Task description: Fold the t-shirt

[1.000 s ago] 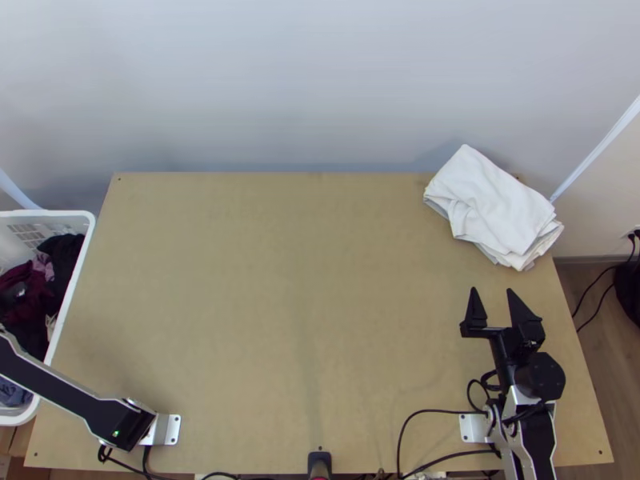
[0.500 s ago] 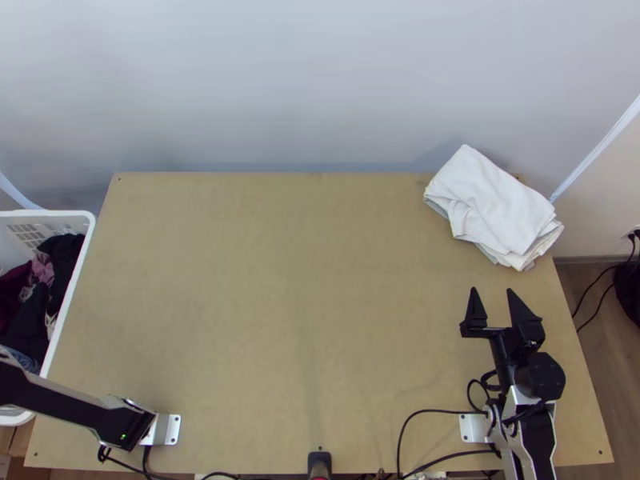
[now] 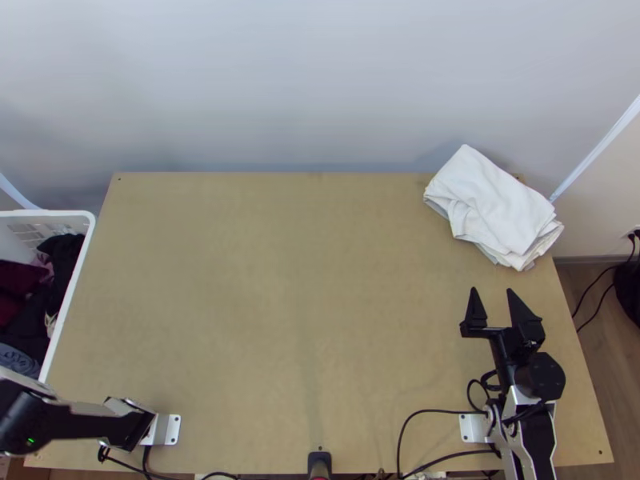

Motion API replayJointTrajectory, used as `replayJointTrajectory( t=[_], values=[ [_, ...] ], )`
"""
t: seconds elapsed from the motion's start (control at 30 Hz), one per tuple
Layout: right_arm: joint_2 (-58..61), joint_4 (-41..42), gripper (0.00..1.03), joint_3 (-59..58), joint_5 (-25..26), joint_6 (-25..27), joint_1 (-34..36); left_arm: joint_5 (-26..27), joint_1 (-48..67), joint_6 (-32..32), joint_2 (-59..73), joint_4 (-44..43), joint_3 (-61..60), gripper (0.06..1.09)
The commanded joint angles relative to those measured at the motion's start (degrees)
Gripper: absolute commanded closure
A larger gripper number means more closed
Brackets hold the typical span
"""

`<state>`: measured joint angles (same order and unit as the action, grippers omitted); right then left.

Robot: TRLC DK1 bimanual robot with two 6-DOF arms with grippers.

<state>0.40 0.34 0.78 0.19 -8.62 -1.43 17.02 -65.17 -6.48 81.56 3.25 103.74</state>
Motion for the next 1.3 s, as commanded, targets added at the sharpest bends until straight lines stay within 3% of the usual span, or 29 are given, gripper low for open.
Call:
replayJointTrajectory(
  t=[0.0, 0.27, 0.47, 0.73, 1.03, 1.17, 1.27],
  values=[
    [-0.49, -1.13, 0.04, -0.25, 0.52, -0.87, 0.11, 0.21, -0.66, -2.57, -5.8, -5.27, -0.56, 1.05],
    [-0.49, -1.13, 0.04, -0.25, 0.52, -0.87, 0.11, -1.02, -0.31, -9.16, -10.46, -15.37, 0.05, 1.05],
    [-0.49, -1.13, 0.04, -0.25, 0.52, -0.87, 0.11, -0.14, 3.64, -11.19, -14.41, -14.41, 0.85, 1.05],
    [-0.49, -1.13, 0.04, -0.25, 0.52, -0.87, 0.11, 5.75, 18.58, -10.75, -21.09, -3.51, -0.56, 1.05],
    [-0.49, -1.13, 0.04, -0.25, 0.52, -0.87, 0.11, 6.19, 38.8, -10.22, -29.18, 6.86, -8.65, 1.05],
    [-0.49, -1.13, 0.04, -0.25, 0.52, -0.87, 0.11, 4.78, 48.64, -10.22, -30.14, 10.99, -12.6, 1.05],
    [-0.49, -1.13, 0.04, -0.25, 0.52, -0.87, 0.11, -0.76, 59.28, -7.67, -30.06, 12.75, -17.61, 1.05]
  ],
)
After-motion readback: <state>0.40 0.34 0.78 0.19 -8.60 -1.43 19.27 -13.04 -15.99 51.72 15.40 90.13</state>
